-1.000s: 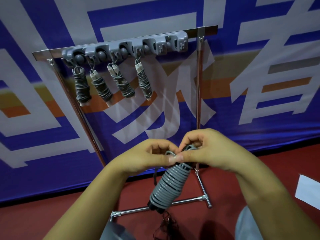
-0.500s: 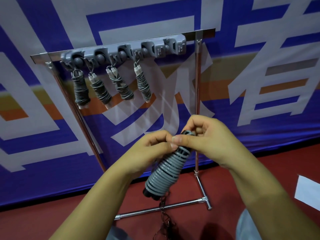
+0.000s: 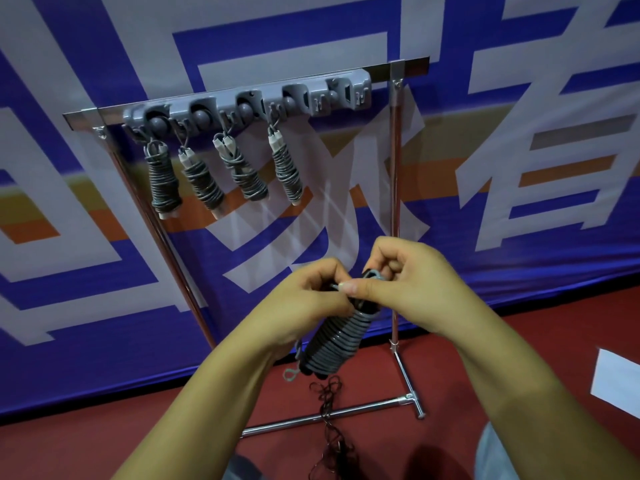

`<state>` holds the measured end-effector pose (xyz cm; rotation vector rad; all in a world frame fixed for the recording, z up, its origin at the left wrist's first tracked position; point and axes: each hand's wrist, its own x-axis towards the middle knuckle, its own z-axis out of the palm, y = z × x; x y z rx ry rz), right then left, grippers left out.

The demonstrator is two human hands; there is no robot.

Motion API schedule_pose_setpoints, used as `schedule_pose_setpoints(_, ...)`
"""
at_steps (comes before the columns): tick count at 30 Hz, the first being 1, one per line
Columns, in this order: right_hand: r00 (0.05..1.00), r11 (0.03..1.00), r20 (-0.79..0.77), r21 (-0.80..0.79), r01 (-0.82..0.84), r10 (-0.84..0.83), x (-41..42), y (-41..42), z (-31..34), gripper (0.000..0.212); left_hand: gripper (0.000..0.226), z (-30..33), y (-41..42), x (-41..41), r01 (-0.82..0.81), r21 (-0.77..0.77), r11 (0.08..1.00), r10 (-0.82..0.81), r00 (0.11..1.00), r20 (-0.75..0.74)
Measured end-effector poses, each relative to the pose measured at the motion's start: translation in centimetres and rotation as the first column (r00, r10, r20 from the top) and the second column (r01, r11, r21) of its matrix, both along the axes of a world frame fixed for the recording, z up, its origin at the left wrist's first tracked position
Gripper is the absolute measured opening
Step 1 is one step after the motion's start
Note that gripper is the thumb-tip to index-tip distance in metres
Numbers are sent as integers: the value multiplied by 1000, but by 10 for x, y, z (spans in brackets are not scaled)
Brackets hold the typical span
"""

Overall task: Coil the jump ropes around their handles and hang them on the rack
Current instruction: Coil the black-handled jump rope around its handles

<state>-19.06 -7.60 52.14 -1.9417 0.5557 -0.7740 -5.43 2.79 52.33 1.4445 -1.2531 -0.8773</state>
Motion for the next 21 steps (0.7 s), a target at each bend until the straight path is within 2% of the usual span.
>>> schedule_pose_setpoints(5, 997, 998, -40, -12, 64, -65, 3, 3, -3, 35, 16, -8, 1, -1, -44, 26, 999, 43, 998, 41)
schedule_pose_setpoints(8, 995, 996, -50, 2, 87, -87, 2, 1, -2, 33, 16, -10, 6, -4, -102, 19, 995, 98, 981, 166)
schedule_pose_setpoints(11, 992, 991, -51, -70, 114, -118, 4, 5, 2, 32, 22, -10, 7, -14, -246, -109, 963, 269, 888, 373)
schedule_pose_setpoints(13, 986, 980, -35, -123, 155, -160, 5, 10, 5, 31, 25, -11, 6, -20, -297, -211, 931, 362, 822, 440)
schedule_pose_setpoints(16, 978, 965, -29, -177, 196, -204, 5, 15, 10, 29, 25, -16, 4, -26, -351, -307, 885, 461, 757, 463)
schedule_pose_setpoints(21, 961, 939, -12, -217, 268, -277, 9, 22, 11, 31, 21, -17, -1, -39, -442, -346, 828, 557, 716, 420)
